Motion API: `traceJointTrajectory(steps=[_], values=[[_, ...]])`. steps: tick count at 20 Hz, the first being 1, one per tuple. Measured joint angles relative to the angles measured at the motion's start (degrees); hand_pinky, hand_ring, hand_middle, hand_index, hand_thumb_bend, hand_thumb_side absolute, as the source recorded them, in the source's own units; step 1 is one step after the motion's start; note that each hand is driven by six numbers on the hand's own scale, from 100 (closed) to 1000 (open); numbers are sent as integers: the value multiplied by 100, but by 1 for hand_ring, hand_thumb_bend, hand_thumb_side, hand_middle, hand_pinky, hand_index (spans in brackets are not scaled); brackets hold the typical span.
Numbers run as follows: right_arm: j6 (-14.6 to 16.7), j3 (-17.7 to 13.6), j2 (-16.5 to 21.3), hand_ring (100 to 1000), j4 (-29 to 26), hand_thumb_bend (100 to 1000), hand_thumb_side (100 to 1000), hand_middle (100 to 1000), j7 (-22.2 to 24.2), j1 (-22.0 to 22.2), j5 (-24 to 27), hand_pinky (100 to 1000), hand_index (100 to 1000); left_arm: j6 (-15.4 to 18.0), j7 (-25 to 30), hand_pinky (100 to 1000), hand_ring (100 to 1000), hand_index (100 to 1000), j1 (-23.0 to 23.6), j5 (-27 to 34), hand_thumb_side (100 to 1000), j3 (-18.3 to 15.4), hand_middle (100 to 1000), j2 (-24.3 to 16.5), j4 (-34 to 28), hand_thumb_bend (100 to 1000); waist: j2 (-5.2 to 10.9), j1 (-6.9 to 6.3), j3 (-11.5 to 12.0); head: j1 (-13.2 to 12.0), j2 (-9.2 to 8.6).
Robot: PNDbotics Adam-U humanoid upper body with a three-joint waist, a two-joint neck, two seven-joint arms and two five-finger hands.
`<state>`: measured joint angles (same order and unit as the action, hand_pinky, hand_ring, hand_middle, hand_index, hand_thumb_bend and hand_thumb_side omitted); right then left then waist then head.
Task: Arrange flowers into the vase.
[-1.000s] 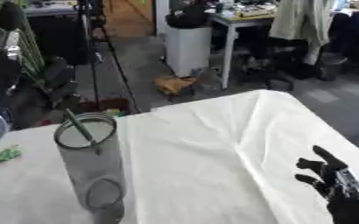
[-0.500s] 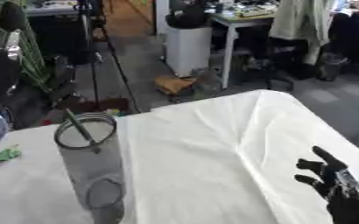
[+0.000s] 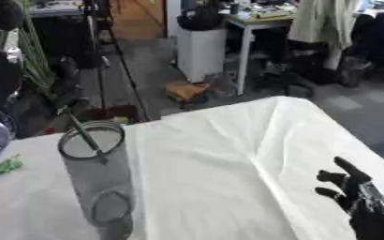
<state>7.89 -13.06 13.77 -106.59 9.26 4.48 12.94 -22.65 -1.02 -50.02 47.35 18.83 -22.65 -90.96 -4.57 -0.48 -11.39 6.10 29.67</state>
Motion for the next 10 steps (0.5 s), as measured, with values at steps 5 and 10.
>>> traceJointTrajectory(steps=[5, 10], values=[[0, 1, 0, 901, 0, 100, 1000, 659, 6, 0, 0, 773, 960, 26, 52, 452, 333, 454, 0, -170, 801, 2, 329, 2, 0, 1000, -4, 14, -1, 0, 0], [0, 1, 0, 901, 1, 100, 1000, 659, 7, 0, 0, 773, 960, 42, 95, 466, 348, 456, 0, -330, 804, 2, 342, 3, 1, 1000, -5, 16, -1, 0, 0]])
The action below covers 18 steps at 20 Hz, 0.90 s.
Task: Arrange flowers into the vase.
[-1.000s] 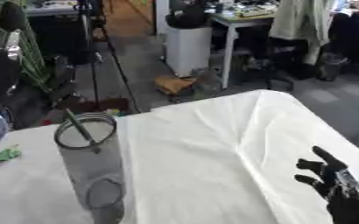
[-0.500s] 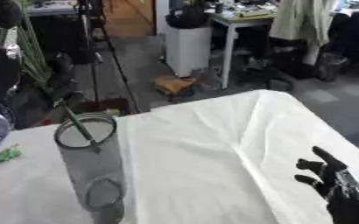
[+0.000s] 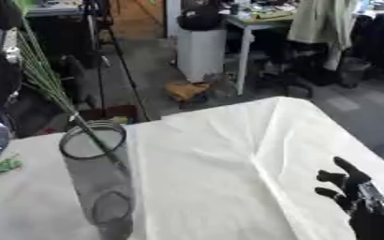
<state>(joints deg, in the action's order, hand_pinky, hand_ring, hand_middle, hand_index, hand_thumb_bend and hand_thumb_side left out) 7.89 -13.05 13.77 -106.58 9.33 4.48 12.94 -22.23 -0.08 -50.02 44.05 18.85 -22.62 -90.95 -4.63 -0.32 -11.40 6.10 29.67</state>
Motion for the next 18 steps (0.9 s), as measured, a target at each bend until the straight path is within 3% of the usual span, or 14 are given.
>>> traceJointTrajectory(steps=[1, 2, 18], values=[[0, 0, 0, 901, 0, 100, 1000, 659, 0, 0, 0, 773, 960, 3, 5, 466, 348, 456, 0, -22, 804, 0, 342, 0, 1, 1000, 0, 0, 0, 0, 0], [0, 0, 0, 900, 0, 100, 1000, 659, 0, 0, 0, 773, 960, 4, 7, 530, 424, 446, 0, -34, 809, 0, 423, 1, 1, 1000, 0, 0, 0, 0, 0], [14, 0, 0, 898, 1, 100, 1000, 659, 15, 0, 0, 773, 960, 88, 224, 570, 459, 439, 2, -992, 707, -7, 453, -10, 111, 1000, -1, 4, 1, 2, -1]])
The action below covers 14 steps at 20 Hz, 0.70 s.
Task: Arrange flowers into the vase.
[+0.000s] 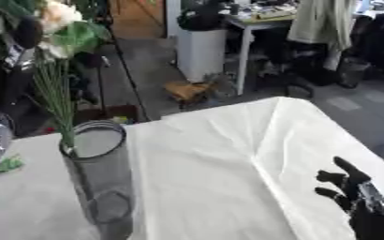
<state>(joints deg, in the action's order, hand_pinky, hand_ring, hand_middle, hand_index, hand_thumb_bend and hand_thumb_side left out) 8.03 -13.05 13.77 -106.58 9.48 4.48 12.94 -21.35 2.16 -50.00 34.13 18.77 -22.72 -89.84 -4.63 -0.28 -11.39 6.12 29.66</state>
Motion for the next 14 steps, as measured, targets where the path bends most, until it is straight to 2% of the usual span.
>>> traceJointTrajectory(steps=[8, 14], values=[[5, 0, 0, 897, 0, 100, 1000, 659, 5, 2, 0, 773, 960, 193, -73, 582, 468, 443, 66, 4, 709, -43, 459, 0, 38, 1000, -28, 28, 2, 4, 0], [6, 0, -6, 896, 1, 100, 1000, 659, 6, 2, 0, 773, 960, 637, -230, 594, 482, 460, 171, -175, 725, -104, 470, -2, -11, 1000, -31, 33, 4, 9, 0]])
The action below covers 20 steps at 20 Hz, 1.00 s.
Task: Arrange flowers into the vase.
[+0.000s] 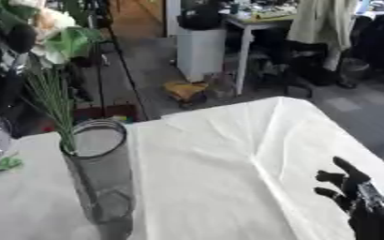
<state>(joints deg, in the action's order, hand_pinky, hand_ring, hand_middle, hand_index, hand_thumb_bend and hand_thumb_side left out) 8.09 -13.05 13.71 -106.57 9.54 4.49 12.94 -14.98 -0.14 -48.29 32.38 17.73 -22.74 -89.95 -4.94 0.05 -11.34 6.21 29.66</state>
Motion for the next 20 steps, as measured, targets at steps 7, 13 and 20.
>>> traceJointTrajectory(steps=[7, 13, 20], values=[[1, 0, -30, 895, 0, 100, 1000, 659, 1, 1, 0, 773, 960, 449, 25, 604, 493, 482, 115, -580, 699, -2, 481, -58, -73, 1000, -1, 2, 0, 4, 0], [1, 0, -31, 895, 0, 100, 1000, 659, 2, 1, 0, 773, 960, 666, 155, 604, 496, 509, 176, -923, 580, -1, 482, -58, -65, 1000, -6, 3, 0, 6, 0], [14, 0, -34, 894, 0, 100, 1000, 659, 19, 0, -1, 773, 960, 988, 312, 610, 506, 533, 291, -861, 509, -1, 491, -42, 61, 980, -34, 16, 0, 26, -2]])
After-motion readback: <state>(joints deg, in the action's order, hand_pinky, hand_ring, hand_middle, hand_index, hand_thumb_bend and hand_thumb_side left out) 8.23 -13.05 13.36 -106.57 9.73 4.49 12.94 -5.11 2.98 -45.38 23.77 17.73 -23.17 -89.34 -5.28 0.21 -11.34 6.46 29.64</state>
